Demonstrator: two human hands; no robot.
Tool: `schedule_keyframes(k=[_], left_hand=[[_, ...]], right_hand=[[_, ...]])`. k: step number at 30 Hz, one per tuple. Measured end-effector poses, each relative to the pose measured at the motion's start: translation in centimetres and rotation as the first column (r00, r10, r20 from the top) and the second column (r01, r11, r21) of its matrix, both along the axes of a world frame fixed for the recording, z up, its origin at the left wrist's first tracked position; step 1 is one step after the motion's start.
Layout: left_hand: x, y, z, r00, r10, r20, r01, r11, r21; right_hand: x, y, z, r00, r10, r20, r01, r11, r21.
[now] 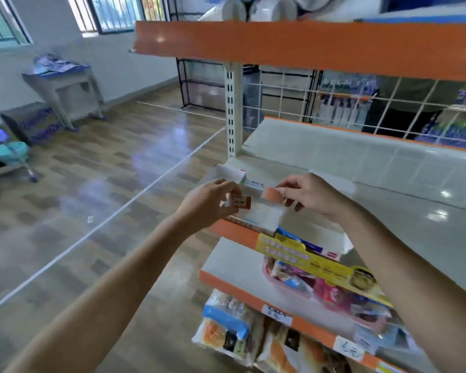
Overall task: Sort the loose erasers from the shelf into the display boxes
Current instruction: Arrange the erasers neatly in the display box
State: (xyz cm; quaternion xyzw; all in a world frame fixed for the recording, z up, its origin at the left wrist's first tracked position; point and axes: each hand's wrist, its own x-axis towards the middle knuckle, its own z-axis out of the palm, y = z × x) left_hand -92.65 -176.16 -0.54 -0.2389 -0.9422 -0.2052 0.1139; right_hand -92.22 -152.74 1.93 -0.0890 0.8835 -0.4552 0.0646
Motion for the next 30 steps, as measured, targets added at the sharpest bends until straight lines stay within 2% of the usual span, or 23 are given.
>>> schedule_keyframes(k=[8, 12, 23, 30], left_hand=[[-7.0, -2.2, -0.1, 0.996, -0.09, 0.001, 0.09, 0.994, -0.06], [-9.0, -3.3, -0.7, 0.992, -0.112, 0.051, 0.116, 0.99, -0.079], [-12.3, -6.1, -2.1, 0.952, -0.24, 0.191, 0.267, 0.954, -0.135], [-14.3, -6.8, -2.3, 0.912, -0.336, 0.235, 0.378, 0.911, -0.167]], right_hand=[[-7.9, -3.0, -1.3, 0.983, 0.125, 0.131, -0.153, 0.962, 0.226], [-9.7, -4.6, -2.7, 0.959, 0.18, 0.22, -0.244, 0.917, 0.315], [-10.6, -7.6, -4.1, 0.904, 0.13, 0.408, -0.302, 0.869, 0.391], [-10.1, -8.5, -4.7, 0.902, 0.02, 0.432, -0.245, 0.846, 0.474]])
